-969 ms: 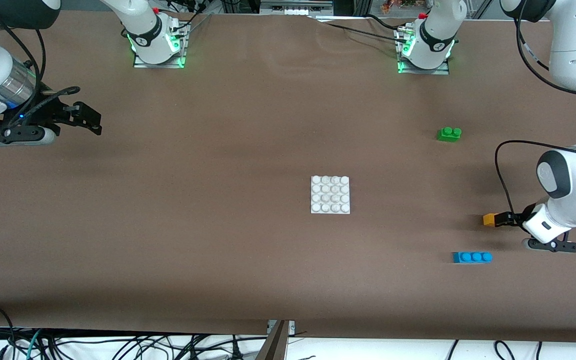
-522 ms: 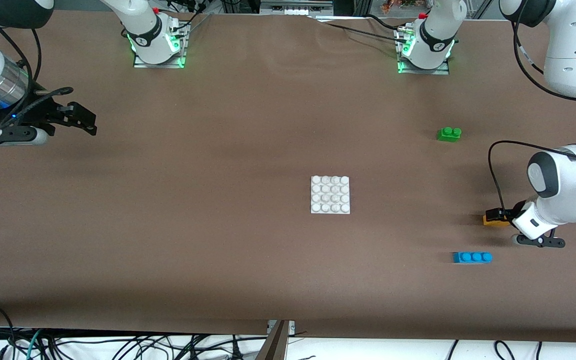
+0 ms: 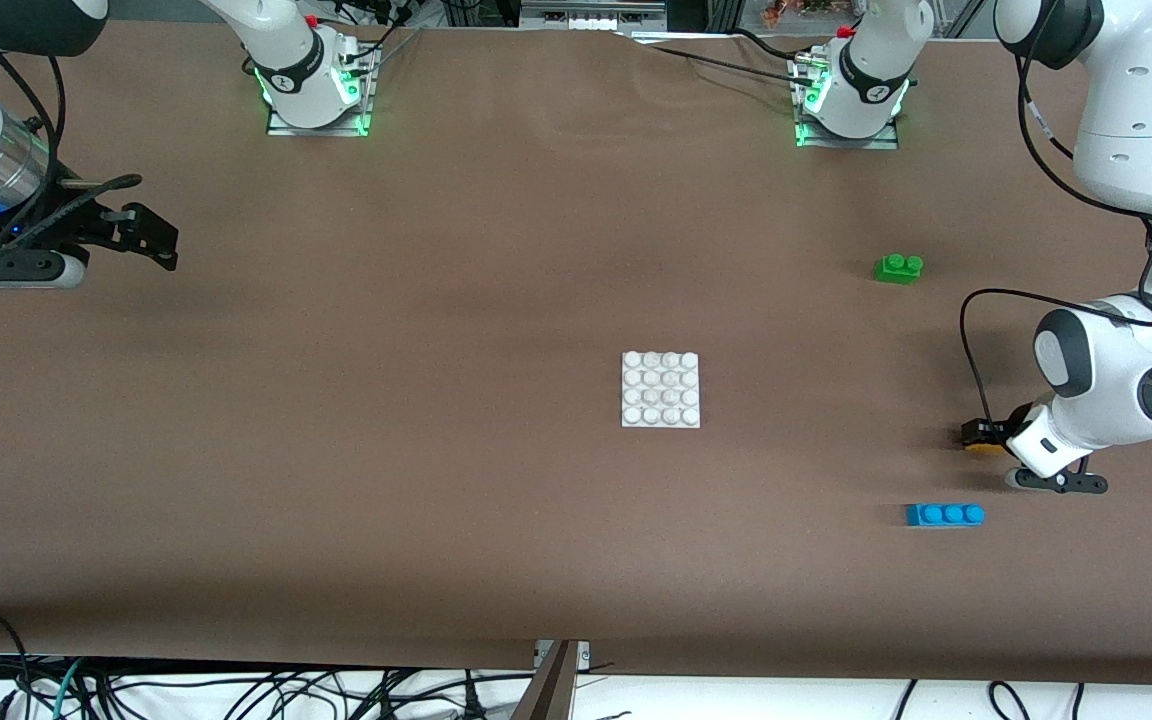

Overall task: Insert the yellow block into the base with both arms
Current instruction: 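Grasp the yellow brick with the left gripper and lift it, then carry the yellow brick with the left gripper over the base plate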

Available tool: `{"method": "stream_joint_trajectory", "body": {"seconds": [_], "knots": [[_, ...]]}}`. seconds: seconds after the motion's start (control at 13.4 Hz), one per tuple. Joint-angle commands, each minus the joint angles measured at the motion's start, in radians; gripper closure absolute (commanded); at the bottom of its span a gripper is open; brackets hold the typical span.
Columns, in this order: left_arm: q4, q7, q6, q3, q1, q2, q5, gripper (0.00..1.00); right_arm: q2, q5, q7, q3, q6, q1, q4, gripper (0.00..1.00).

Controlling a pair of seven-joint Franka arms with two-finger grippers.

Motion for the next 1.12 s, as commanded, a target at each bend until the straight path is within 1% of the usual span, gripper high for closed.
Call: {"method": "stream_joint_trajectory", "body": {"seconds": [0.0,0.22,0.37,0.45,0.52,0.6,0.75,0.82,0.89,0.97,1.04], "knots": [[0.002,0.020,-0.018,0.001,-0.004,-0.033,-0.020,0.83,0.037,-0.010,-0.006,0.008,-0.024,-0.008,0.064,0.00],[0.017,0.013,-0.145,-0.012,-0.030,-0.117,-0.021,0.81,0.046,-0.010,-0.005,0.008,-0.023,-0.008,0.072,0.00],[0.026,0.001,-0.229,-0.054,-0.065,-0.171,-0.023,0.81,0.046,-0.010,-0.005,0.006,-0.024,-0.011,0.072,0.00],[0.026,-0.014,-0.245,-0.078,-0.079,-0.200,-0.023,0.81,0.046,-0.010,-0.005,0.006,-0.024,-0.013,0.072,0.00],[0.026,-0.057,-0.266,-0.124,-0.094,-0.220,-0.023,0.79,0.046,-0.010,-0.005,0.006,-0.026,-0.013,0.072,0.00],[0.026,-0.135,-0.280,-0.172,-0.103,-0.231,-0.020,0.79,0.046,-0.010,-0.005,0.006,-0.026,-0.013,0.072,0.00],[0.026,-0.230,-0.285,-0.270,-0.116,-0.242,-0.009,0.80,0.046,-0.007,-0.009,0.005,-0.027,-0.022,0.072,0.00],[0.025,-0.285,-0.285,-0.305,-0.128,-0.242,-0.007,0.80,0.046,-0.007,-0.011,0.003,-0.026,-0.028,0.072,0.00],[0.026,-0.339,-0.285,-0.336,-0.143,-0.242,-0.006,0.79,0.046,-0.007,-0.013,0.003,-0.026,-0.028,0.070,0.00],[0.026,-0.379,-0.283,-0.353,-0.183,-0.237,-0.004,0.79,0.049,-0.005,-0.013,0.003,-0.026,-0.028,0.072,0.00],[0.031,-0.423,-0.280,-0.350,-0.258,-0.228,-0.004,0.79,0.051,-0.006,-0.013,0.003,-0.026,-0.028,0.070,0.00]]}}
